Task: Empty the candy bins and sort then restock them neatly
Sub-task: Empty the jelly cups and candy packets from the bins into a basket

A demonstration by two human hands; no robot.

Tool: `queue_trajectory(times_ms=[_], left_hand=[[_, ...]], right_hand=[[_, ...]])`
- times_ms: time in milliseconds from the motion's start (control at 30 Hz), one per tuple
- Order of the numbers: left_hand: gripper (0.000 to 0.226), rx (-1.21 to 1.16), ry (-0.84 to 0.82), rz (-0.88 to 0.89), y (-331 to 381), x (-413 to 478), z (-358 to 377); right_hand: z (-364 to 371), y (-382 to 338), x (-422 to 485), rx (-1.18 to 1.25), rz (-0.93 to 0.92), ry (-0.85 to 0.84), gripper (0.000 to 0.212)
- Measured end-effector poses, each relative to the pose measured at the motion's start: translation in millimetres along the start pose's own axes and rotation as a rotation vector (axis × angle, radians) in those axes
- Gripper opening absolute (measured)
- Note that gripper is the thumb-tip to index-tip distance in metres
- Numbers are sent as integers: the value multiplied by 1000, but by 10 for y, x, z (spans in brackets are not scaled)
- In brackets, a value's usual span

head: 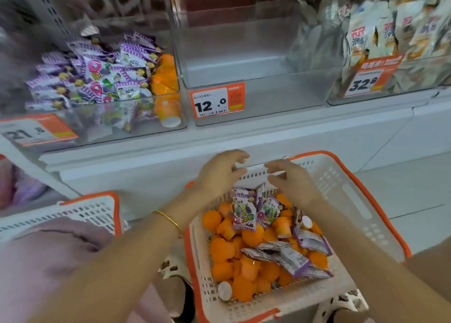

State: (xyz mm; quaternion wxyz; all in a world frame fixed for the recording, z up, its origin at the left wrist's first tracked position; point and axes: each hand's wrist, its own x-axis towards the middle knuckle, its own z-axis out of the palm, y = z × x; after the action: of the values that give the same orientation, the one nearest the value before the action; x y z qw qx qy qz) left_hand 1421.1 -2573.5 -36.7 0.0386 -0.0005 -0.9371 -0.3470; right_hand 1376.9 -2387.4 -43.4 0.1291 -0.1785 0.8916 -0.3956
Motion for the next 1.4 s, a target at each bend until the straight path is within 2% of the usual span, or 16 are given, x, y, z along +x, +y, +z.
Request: queue_trajectory(times_ms=[67,200,267,333,400,500,600,733,933,1033,1300,1400], left_hand=[[30,74,134,59,52,-102,-441],[20,185,508,139,-51,-273,-1323],[18,217,615,51,-251,-249,-1695],[25,298,646,-87,-520,-170,-2003],[42,421,639,-225,-801,-105,-2278],[73,528,570,-404,-1119,-86,-2682],[98,488,403,-612,-1359,-76,-2965],[109,443,235,-702,-1671,70,-3034],[96,402,153,-668,-1758,171,-3093],[90,392,186,-623,-1777,160,-3101],[43,320,296,-480,-1888,153,-3094],[31,333,330,-427,-1893,151,-3097]], right_hand=[[-10,-471,35,89,-119,-3,27],[45,-1500,164,213,-358,-80,27],[149,-1948,353,205,-483,-69,27],[283,-2333,619,157,-561,-44,26],[439,-2657,944,-29,-582,-43,36],[706,-2983,1510,-350,-527,-59,73],[901,-3117,1971,-579,-401,-69,105],[1149,-3164,2329,-668,-400,-151,110],[1457,-3167,2339,-766,-590,-65,88],[1457,-3160,2385,-737,-600,-71,86],[1435,-3120,2375,-644,-712,-69,75],[1391,-3109,2373,-622,-746,-74,55]])
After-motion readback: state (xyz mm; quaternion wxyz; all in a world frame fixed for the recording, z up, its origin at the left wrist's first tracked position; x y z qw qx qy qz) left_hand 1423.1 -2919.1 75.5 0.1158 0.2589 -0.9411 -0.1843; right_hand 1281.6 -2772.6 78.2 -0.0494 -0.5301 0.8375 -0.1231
